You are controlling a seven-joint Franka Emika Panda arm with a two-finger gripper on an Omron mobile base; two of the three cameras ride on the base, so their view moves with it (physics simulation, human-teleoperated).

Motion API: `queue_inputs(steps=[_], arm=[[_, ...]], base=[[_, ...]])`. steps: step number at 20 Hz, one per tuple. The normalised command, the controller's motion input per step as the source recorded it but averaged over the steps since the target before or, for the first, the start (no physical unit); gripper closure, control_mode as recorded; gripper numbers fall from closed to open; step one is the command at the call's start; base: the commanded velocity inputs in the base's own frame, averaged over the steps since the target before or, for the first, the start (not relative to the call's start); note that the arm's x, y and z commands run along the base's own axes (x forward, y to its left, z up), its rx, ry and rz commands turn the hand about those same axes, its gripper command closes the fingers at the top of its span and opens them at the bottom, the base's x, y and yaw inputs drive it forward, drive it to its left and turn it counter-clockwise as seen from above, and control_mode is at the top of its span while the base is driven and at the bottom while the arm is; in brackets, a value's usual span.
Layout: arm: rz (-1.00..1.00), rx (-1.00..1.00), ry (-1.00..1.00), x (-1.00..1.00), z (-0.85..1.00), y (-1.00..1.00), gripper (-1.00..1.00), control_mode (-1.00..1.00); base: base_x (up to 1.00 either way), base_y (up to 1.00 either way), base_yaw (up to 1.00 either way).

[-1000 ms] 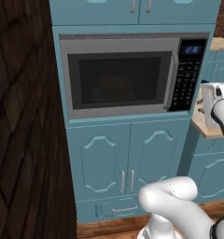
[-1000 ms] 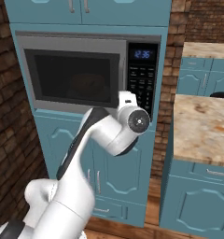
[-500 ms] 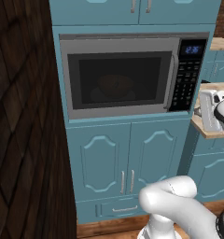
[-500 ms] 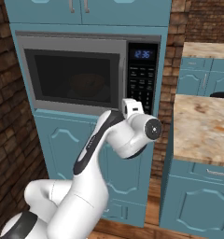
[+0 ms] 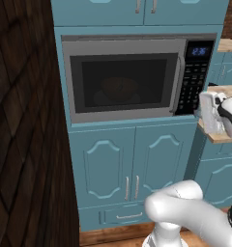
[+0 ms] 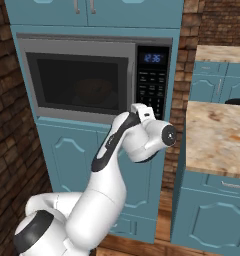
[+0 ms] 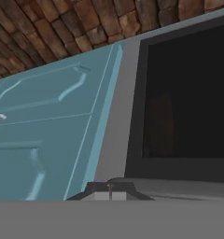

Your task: Place the bowl containing the mushroom and fish in the microwave. Close the microwave door and press the start button to microwave the meal.

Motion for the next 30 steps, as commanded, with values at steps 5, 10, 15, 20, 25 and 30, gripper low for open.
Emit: queue_inputs(steps=[5, 10, 15, 20, 25, 30], arm=[[0.00, 0.00, 0.00, 0.34, 0.00, 0.00, 1.00, -1.00], [0.00, 0.00, 0.00, 0.26, -0.08, 0.00, 1.00, -1.00], [0.00, 0.00, -0.01, 0.23, -0.23, 0.00, 1.00, -1.00], [0.00, 0.00, -0.02, 0.28, -0.18, 0.00, 1.00, -1.00], [0.00, 0.00, -0.03, 0.27, -0.14, 0.00, 1.00, -1.00], [0.00, 0.00, -0.04, 0.22, -0.14, -0.04, 1.00, -1.00]], base=[[0.00, 0.00, 0.00], [0.00, 0.00, 0.00], [0.00, 0.00, 0.00], [0.00, 0.00, 0.00], [0.00, 0.00, 0.00], [0.00, 0.00, 0.00]])
